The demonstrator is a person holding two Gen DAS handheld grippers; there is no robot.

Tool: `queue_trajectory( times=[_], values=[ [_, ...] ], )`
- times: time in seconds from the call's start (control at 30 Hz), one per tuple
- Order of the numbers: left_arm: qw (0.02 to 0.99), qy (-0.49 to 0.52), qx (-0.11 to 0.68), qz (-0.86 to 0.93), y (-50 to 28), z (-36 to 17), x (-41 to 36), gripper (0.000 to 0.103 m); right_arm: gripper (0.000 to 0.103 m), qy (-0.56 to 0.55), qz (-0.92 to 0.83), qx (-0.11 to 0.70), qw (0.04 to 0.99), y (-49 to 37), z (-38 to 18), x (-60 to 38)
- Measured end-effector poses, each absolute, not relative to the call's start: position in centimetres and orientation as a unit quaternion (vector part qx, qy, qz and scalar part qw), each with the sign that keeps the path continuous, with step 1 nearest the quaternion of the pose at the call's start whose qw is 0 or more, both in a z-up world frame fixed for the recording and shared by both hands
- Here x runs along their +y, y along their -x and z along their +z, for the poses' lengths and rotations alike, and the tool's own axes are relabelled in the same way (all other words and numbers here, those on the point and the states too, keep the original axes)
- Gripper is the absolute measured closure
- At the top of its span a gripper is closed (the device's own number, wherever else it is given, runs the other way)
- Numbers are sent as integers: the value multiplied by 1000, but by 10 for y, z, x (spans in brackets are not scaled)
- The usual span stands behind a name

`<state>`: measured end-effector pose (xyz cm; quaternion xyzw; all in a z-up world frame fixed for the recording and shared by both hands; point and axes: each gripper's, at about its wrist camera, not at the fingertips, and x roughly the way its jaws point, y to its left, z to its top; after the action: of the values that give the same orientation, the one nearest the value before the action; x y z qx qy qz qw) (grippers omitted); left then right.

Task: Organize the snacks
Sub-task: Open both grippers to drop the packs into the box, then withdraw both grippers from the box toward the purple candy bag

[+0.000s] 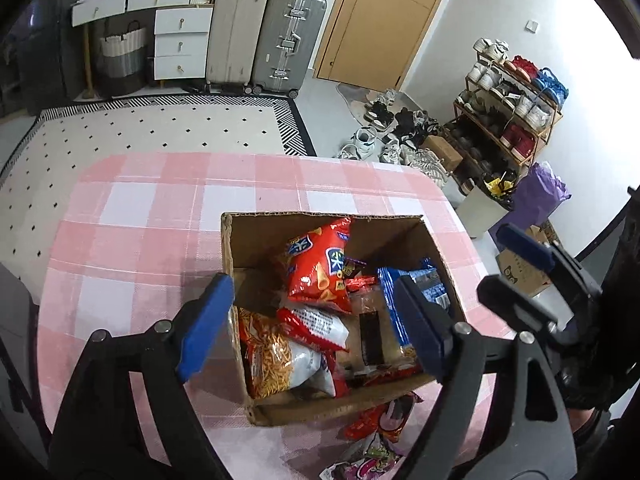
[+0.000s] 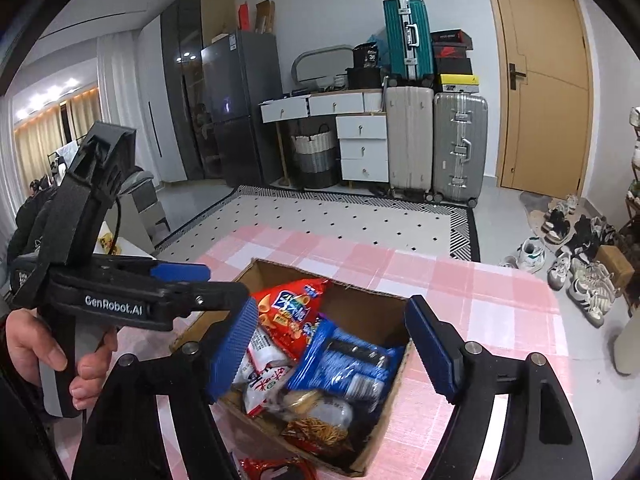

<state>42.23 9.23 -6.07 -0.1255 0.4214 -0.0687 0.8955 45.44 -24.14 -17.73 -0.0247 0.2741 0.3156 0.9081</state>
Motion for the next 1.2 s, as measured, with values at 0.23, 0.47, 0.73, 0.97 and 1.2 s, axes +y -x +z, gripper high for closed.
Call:
queue_trajectory(
  times=[0.23,0.47,0.73,0.97,1.2],
  values=[
    [903,109,409,-68,-402,-42,83,23,22,30,314,256,914,-436,-160,-249],
    [908,103,401,-68,-381,-26,77,22,20,34,311,243,918,-410,-148,-257],
    [915,95,389,-54,-356,-6,77,20,17,37,313,230,921,-377,-133,-263],
    [923,84,373,-47,-328,10,71,18,8,52,314,198,927,-335,-109,-269],
    [931,71,356,-35,-295,27,63,17,5,51,328,181,926,-302,-90,-273]
  ],
)
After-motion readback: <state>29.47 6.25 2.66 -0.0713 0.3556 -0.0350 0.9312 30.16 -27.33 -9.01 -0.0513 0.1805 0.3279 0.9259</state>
